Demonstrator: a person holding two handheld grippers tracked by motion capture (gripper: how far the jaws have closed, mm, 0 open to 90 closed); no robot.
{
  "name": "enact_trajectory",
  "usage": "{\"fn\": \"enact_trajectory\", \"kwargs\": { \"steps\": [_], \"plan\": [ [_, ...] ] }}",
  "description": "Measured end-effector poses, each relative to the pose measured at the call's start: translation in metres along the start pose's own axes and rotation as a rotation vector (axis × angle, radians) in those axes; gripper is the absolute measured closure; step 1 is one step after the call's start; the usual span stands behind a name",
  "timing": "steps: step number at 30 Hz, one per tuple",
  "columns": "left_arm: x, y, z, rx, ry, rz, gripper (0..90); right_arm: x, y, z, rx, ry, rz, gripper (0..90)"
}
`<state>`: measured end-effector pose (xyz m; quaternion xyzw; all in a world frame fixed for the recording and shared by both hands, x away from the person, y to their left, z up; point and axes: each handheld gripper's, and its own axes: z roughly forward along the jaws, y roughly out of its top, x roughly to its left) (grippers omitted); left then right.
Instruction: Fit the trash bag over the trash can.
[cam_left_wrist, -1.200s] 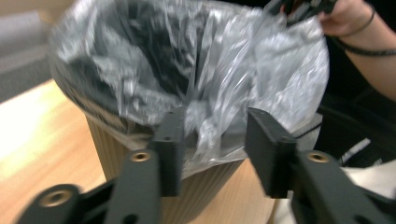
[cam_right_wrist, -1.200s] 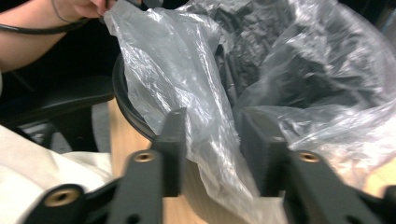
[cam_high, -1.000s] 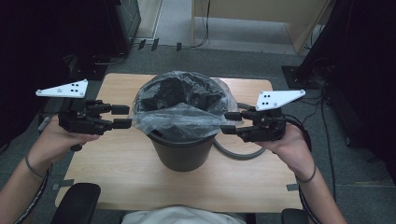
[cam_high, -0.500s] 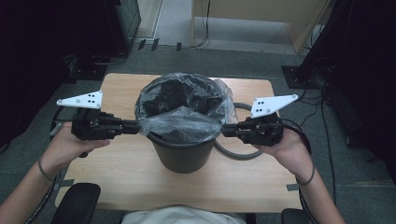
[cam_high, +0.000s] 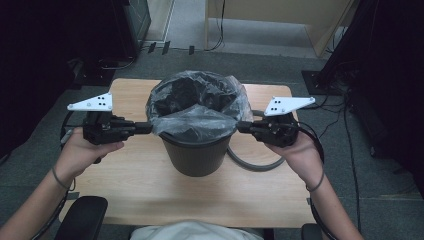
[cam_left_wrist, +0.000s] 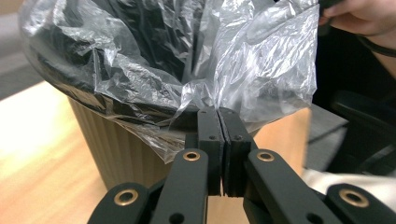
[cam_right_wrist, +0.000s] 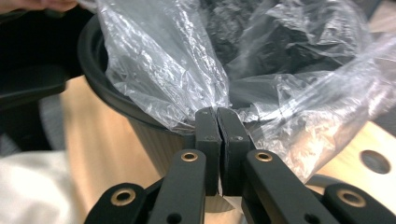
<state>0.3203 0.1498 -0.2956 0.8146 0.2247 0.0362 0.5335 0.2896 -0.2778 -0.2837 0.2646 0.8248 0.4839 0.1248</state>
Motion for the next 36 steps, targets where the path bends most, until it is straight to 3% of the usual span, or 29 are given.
{"fn": "enact_trajectory", "kwargs": {
  "steps": [2,4,7,13,15,17,19,20,25,28,31,33,35,36],
  "plan": [
    [0.003,-0.001,0.001,-0.012,0.01,0.001,88.8,-0.003,0.0,0.002,-0.006,-0.007,0.004,89.2],
    [0.012,-0.004,0.002,-0.034,-0.011,-0.038,89.1,-0.009,0.001,0.006,-0.014,0.011,0.011,89.6],
    [0.013,-0.009,0.004,0.011,-0.028,-0.022,89.5,-0.013,0.002,0.007,0.002,0.032,-0.009,90.0],
    [0.011,-0.012,0.003,0.029,-0.029,-0.015,89.6,-0.01,0.001,0.008,0.053,0.083,-0.048,90.0],
    [0.01,-0.011,0.003,0.034,-0.026,-0.013,89.1,-0.009,0.002,0.008,0.058,0.079,-0.064,90.0],
    [0.009,-0.007,0.0,0.041,-0.035,-0.016,86.3,-0.008,0.006,0.005,0.046,0.067,-0.083,83.6],
    [0.009,-0.006,-0.002,0.032,-0.035,-0.021,81.1,-0.008,0.008,0.002,0.023,0.078,-0.065,80.2],
    [0.008,-0.003,-0.007,0.017,-0.043,-0.025,78.1,-0.008,0.011,-0.004,-0.017,0.069,-0.062,75.0],
    [0.005,0.0,-0.016,-0.009,-0.06,-0.02,63.6,-0.004,0.014,-0.011,-0.068,0.073,-0.067,60.4],
    [0.003,0.002,-0.018,-0.03,-0.067,-0.012,57.5,0.001,0.016,-0.01,-0.078,0.098,-0.082,56.6],
    [-0.001,0.004,-0.014,-0.019,-0.079,0.002,52.8,0.007,0.019,-0.005,-0.08,0.097,-0.11,51.1],
    [-0.002,0.004,-0.012,-0.012,-0.08,0.008,52.7,0.009,0.02,-0.003,-0.082,0.097,-0.118,51.1],
    [-0.004,0.003,-0.008,0.002,-0.075,0.018,58.6,0.013,0.021,0.001,-0.06,0.102,-0.14,68.0],
    [-0.006,0.003,-0.006,0.008,-0.07,0.028,63.4,0.015,0.021,0.002,-0.058,0.103,-0.15,72.2]
  ]
}}
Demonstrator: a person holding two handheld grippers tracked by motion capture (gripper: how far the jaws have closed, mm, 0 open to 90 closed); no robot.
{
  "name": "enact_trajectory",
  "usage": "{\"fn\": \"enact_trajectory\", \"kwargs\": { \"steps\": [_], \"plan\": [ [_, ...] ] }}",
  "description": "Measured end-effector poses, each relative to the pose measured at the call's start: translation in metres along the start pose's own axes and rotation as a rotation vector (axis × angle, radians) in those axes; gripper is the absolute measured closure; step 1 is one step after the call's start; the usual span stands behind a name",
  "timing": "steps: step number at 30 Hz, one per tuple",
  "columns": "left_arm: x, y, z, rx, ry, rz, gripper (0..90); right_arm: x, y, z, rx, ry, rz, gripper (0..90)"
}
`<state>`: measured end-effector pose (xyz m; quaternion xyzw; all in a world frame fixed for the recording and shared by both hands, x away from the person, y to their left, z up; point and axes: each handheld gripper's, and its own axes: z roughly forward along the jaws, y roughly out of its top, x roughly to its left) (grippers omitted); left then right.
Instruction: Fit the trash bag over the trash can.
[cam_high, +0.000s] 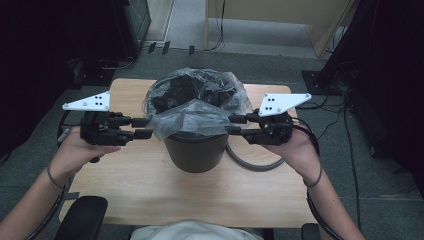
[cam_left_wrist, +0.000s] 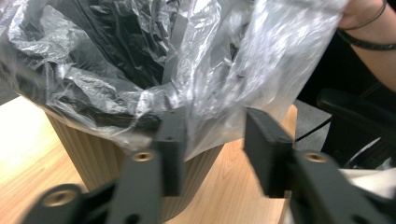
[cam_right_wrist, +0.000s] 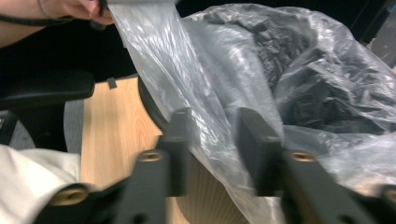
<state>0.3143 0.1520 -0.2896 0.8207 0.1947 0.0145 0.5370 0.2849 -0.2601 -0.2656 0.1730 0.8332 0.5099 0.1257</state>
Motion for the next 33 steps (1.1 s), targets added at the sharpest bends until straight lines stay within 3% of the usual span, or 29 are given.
{"fn": "enact_trajectory", "kwargs": {
  "steps": [5,9,12,20,24,26,33],
  "plan": [
    [0.0,-0.002,0.002,0.017,-0.007,0.006,80.4,0.004,-0.004,0.0,0.062,0.026,-0.012,88.6],
    [0.0,-0.006,0.007,0.063,0.005,0.039,87.9,0.002,-0.011,0.006,0.123,0.044,-0.004,90.0],
    [0.003,-0.011,0.009,0.056,-0.007,0.027,89.4,0.001,-0.017,0.011,0.159,0.053,-0.002,90.0],
    [0.006,-0.018,0.014,0.055,-0.028,0.013,90.0,-0.003,-0.024,0.013,0.147,0.098,0.023,90.0],
    [0.007,-0.02,0.019,0.05,-0.039,-0.001,90.0,0.001,-0.027,0.021,0.172,0.084,0.001,90.0],
    [0.008,-0.022,0.02,0.053,-0.042,0.005,90.0,-0.001,-0.027,0.026,0.176,0.089,0.022,90.0],
    [0.013,-0.027,0.026,0.054,-0.057,-0.011,90.0,-0.002,-0.029,0.032,0.196,0.078,0.011,90.0]
  ]
}}
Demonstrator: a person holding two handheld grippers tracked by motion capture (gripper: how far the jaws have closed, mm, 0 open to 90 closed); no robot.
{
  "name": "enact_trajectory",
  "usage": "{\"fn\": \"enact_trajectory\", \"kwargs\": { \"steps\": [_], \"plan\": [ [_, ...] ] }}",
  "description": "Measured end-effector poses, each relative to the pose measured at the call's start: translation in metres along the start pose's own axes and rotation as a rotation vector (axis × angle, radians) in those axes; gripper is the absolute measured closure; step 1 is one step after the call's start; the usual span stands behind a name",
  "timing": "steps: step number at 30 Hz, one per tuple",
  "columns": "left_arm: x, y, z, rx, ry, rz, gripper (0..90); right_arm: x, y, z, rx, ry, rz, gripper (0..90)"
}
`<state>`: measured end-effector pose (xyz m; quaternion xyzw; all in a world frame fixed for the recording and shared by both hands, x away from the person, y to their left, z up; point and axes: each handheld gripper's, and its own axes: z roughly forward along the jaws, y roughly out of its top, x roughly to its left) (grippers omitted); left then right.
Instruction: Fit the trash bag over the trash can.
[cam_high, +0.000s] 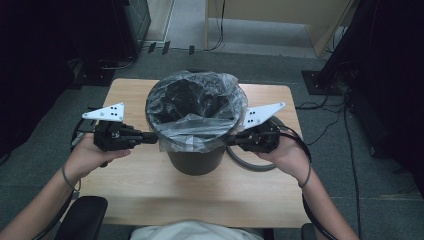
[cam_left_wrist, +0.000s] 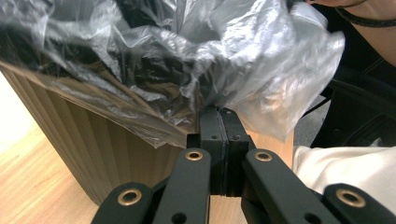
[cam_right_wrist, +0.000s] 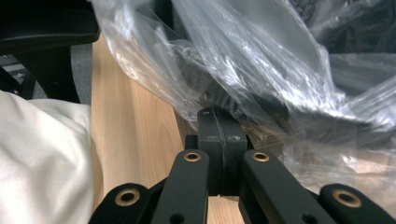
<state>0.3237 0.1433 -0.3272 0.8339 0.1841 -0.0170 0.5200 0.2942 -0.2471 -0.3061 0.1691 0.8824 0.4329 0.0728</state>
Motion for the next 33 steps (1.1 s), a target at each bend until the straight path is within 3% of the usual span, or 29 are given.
{"fn": "enact_trajectory", "kwargs": {
  "steps": [3,4,5,6,7,8,9,10,12,15,18,21,25,28,30,33],
  "plan": [
    [0.001,-0.004,0.001,-0.009,0.006,-0.004,90.0,-0.001,-0.005,0.0,-0.016,0.002,0.017,90.0],
    [0.002,-0.005,0.002,0.027,0.032,0.001,90.0,-0.001,-0.006,0.0,-0.009,-0.011,0.02,90.0],
    [0.005,-0.008,0.002,0.029,0.031,-0.012,90.0,-0.002,-0.009,0.002,0.025,-0.039,0.012,90.0],
    [0.005,-0.008,0.002,0.029,0.031,-0.012,90.0,-0.003,-0.012,0.002,0.022,-0.036,0.013,90.0],
    [0.009,-0.01,0.001,0.006,0.013,-0.071,90.0,-0.004,-0.014,0.002,0.002,-0.027,0.029,90.0],
    [0.009,-0.01,0.001,0.006,0.013,-0.071,90.0,-0.004,-0.014,0.002,0.002,-0.027,0.029,90.0],
    [0.006,-0.007,-0.001,0.005,0.036,-0.043,90.0,-0.005,-0.016,-0.001,-0.014,-0.028,0.042,90.0],
    [0.007,-0.005,-0.002,0.001,0.036,-0.054,88.1,-0.006,-0.016,-0.003,-0.018,-0.025,0.048,90.0],
    [0.009,-0.002,-0.006,-0.02,0.027,-0.084,78.2,-0.009,-0.018,-0.006,-0.028,-0.02,0.066,80.5],
    [0.006,0.001,-0.015,-0.044,0.022,-0.073,58.7,-0.013,-0.019,-0.017,-0.091,0.021,0.132,63.2],
    [0.001,0.002,-0.026,-0.075,0.027,-0.061,50.8,-0.013,-0.021,-0.033,-0.138,0.031,0.149,55.2],
    [0.002,0.006,-0.037,-0.115,0.05,-0.062,48.3,-0.014,-0.02,-0.048,-0.193,0.002,0.158,52.2],
    [0.009,0.014,-0.042,-0.119,0.084,-0.066,47.8,-0.021,-0.015,-0.058,-0.245,-0.073,0.194,51.5],
    [0.014,0.017,-0.041,-0.113,0.091,-0.068,47.8,-0.025,-0.012,-0.059,-0.248,-0.1,0.203,51.5],
    [0.02,0.02,-0.038,-0.091,0.103,-0.067,47.3,-0.031,-0.008,-0.057,-0.23,-0.143,0.199,50.3],
    [0.024,0.022,-0.036,-0.083,0.11,-0.062,46.0,-0.039,-0.004,-0.054,-0.225,-0.169,0.229,48.9]
  ]
}}
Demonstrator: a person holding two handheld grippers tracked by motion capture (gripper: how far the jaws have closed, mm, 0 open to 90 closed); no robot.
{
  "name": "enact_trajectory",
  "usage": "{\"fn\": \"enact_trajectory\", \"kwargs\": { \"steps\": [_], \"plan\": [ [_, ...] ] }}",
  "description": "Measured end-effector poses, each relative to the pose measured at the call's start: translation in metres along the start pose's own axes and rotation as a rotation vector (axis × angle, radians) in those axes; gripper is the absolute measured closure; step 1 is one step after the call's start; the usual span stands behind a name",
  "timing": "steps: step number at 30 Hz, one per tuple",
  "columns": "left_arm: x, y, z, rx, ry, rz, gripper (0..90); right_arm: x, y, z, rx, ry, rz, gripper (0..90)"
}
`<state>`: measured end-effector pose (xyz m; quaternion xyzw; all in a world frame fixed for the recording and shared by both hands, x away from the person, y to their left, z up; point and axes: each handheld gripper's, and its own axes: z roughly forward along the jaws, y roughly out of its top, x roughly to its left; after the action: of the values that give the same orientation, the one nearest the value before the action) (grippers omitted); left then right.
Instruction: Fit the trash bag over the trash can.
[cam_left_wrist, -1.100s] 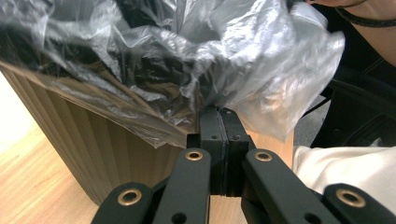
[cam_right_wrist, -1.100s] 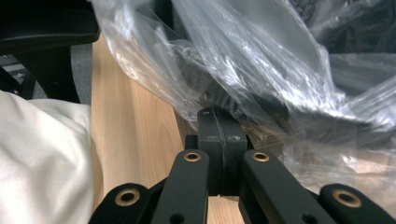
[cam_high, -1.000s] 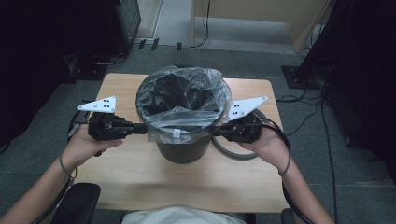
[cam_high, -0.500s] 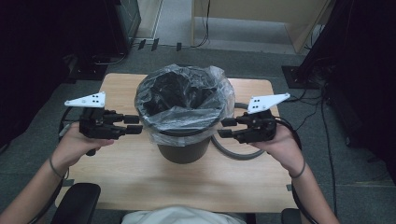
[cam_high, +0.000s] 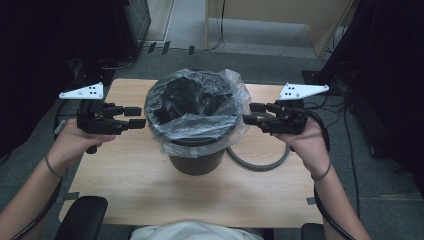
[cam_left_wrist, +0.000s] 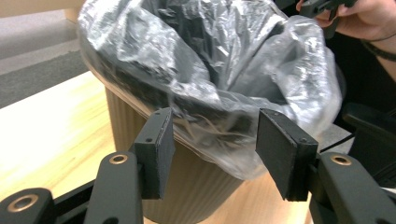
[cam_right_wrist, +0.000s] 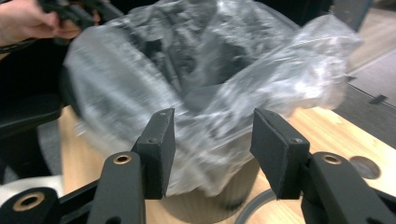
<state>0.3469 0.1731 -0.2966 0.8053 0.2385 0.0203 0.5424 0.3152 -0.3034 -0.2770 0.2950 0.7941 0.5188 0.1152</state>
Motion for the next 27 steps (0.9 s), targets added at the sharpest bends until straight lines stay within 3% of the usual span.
{"fn": "enact_trajectory", "kwargs": {
  "steps": [6,11,17,18,20,23,25,27],
  "plan": [
    [0.011,0.01,0.002,-0.006,0.003,-0.009,45.3,-0.009,0.013,0.008,-0.001,-0.031,0.018,45.8],
    [0.018,0.017,0.006,0.022,0.046,0.018,45.7,-0.018,0.021,0.018,0.028,-0.072,0.018,42.4],
    [0.028,0.022,0.007,0.002,0.047,0.009,47.4,-0.028,0.025,0.027,0.02,-0.086,0.05,41.0],
    [0.032,0.024,0.007,-0.003,0.05,0.004,47.5,-0.031,0.025,0.029,0.027,-0.089,0.064,49.6],
    [0.035,0.025,0.008,-0.009,0.045,-0.01,49.0,-0.033,0.026,0.031,0.038,-0.103,0.067,58.6],
    [0.037,0.025,0.009,-0.014,0.038,-0.022,51.3,-0.035,0.026,0.032,0.049,-0.103,0.075,65.3],
    [0.037,0.025,0.008,-0.014,0.036,-0.016,52.9,-0.039,0.025,0.031,0.067,-0.109,0.086,75.1],
    [0.036,0.025,0.008,-0.009,0.04,-0.012,53.7,-0.04,0.024,0.031,0.074,-0.116,0.083,77.1]
  ]
}}
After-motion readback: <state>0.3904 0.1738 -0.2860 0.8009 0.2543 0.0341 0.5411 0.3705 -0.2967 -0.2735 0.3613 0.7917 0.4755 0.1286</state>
